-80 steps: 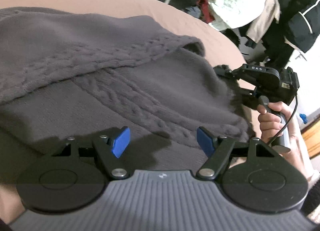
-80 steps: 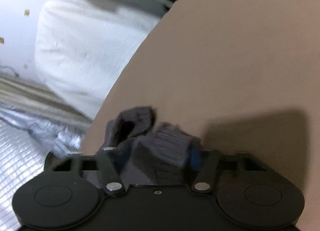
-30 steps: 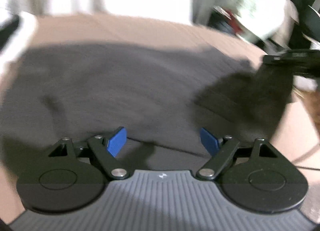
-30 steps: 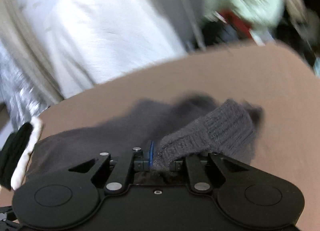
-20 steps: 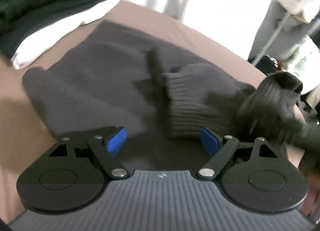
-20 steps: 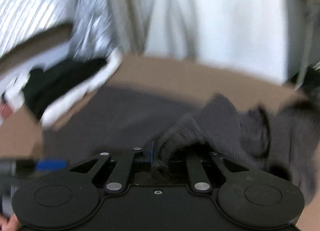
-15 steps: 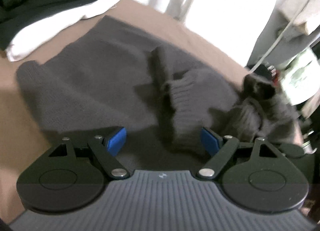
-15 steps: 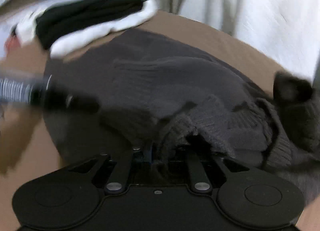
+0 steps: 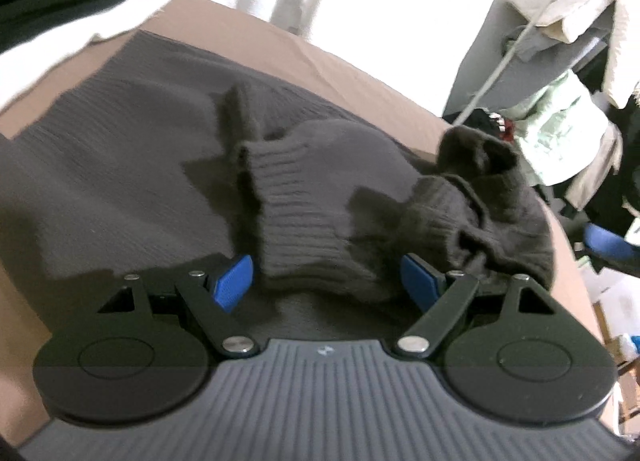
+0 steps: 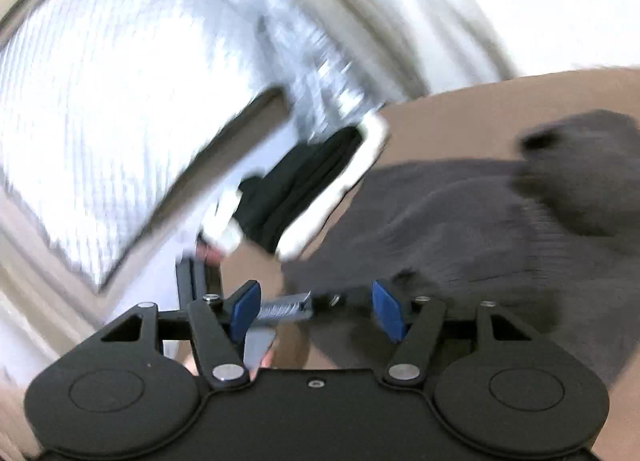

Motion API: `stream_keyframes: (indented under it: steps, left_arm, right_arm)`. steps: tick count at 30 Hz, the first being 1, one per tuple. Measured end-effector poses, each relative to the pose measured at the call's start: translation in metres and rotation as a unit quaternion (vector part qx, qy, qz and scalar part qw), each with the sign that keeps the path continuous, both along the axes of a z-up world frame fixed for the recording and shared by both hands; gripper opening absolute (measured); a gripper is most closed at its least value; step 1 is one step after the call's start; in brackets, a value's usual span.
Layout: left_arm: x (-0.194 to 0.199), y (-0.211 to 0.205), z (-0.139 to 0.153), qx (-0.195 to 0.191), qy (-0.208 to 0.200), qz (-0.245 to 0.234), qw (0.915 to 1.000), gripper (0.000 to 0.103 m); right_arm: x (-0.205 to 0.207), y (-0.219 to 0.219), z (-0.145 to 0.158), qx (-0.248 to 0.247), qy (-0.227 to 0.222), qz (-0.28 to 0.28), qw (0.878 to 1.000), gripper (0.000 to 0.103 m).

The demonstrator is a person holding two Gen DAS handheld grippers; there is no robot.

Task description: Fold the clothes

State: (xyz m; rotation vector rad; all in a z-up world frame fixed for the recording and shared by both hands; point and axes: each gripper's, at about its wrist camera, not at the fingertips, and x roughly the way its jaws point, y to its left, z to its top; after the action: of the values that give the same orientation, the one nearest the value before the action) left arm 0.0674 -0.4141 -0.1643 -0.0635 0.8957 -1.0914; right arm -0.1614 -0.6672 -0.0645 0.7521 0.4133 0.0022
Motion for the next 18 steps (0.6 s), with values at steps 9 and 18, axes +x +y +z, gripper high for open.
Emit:
stream_keyframes:
  steps: [9,18]
  left_arm:
    - [-0.027,-0.033,0.061,-0.037,-0.032,-0.040,0.9980,0.087]
    - [-0.065,-0.218,0.050,0.164,-0.221,-0.289,0.9168,0.090]
  right_arm:
    - [-0.075,-0.075,-0.028,0.119,-0.018,-0.226,0.967,0.068]
    - [-0.066,-0.124,-0.054,0.086,0.077,-0.245,0.963,0.068]
